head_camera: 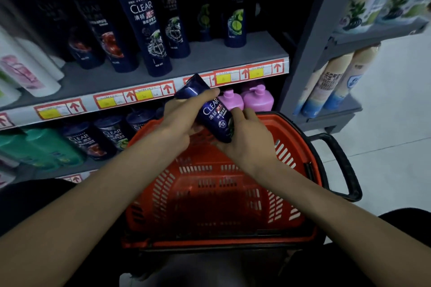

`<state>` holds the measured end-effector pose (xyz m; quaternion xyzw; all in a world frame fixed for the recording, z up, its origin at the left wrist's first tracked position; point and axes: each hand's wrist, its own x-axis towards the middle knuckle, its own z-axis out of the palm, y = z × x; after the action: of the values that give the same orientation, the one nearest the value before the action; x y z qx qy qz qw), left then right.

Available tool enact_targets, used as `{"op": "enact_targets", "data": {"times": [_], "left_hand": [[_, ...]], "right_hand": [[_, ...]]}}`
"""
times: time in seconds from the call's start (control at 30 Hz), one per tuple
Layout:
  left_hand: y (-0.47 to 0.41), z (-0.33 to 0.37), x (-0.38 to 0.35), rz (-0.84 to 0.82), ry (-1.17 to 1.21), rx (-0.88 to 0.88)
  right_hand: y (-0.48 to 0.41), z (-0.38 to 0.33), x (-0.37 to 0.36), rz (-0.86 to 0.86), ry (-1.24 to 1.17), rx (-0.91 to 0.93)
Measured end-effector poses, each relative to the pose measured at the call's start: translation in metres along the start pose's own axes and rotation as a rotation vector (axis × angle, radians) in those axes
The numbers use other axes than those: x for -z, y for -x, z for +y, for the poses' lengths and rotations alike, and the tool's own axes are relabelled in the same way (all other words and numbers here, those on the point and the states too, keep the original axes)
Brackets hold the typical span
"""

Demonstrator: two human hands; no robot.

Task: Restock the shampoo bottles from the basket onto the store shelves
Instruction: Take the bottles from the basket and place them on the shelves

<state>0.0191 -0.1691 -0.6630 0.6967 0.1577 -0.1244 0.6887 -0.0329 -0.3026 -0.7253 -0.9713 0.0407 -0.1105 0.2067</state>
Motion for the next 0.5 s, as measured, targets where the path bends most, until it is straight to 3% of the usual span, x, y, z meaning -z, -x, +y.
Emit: {"op": "enact_targets", "data": {"times": [0.2,0.5], "left_hand": [[-0.003,0.001,0.001,-0.068,-0.014,-0.010],[0.000,-0.001,0.002,-0.180,0.008,-0.056]], "right_hand": [[-0.010,0.001,0.003,-0.066,-0.254,-0.032],[-0.006,-0.003,0.023,-0.287,-1.084,-0.390]]}}
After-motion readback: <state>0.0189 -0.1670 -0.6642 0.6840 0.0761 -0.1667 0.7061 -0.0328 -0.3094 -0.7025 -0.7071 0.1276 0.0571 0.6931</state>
